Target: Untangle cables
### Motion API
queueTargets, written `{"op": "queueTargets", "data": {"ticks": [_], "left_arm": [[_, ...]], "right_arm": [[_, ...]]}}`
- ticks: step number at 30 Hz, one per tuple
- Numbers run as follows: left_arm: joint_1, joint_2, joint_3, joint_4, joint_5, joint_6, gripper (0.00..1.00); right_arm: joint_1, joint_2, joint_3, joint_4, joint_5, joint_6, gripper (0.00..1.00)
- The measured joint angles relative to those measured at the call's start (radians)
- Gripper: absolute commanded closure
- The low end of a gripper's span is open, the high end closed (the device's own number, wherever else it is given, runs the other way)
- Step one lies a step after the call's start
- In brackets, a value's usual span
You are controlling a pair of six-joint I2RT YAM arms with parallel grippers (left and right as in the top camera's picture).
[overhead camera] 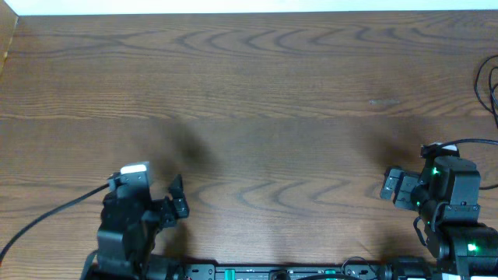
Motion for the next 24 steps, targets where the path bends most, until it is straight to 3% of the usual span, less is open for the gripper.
{"op": "queueTargets", "data": {"ticks": [12, 24], "left_arm": [[0.117, -0.192, -0.196, 0.239, -0.055, 0.0, 0.03], [0.125, -0.333, -0.431, 0.452, -0.057, 0.0, 0.03]], "right_arm": [[0.0, 0.0, -0.001, -0.003, 0.0, 0.0, 0.01], [0.0, 0.0, -0.001, -0.003, 0.0, 0.0, 0.01]]}}
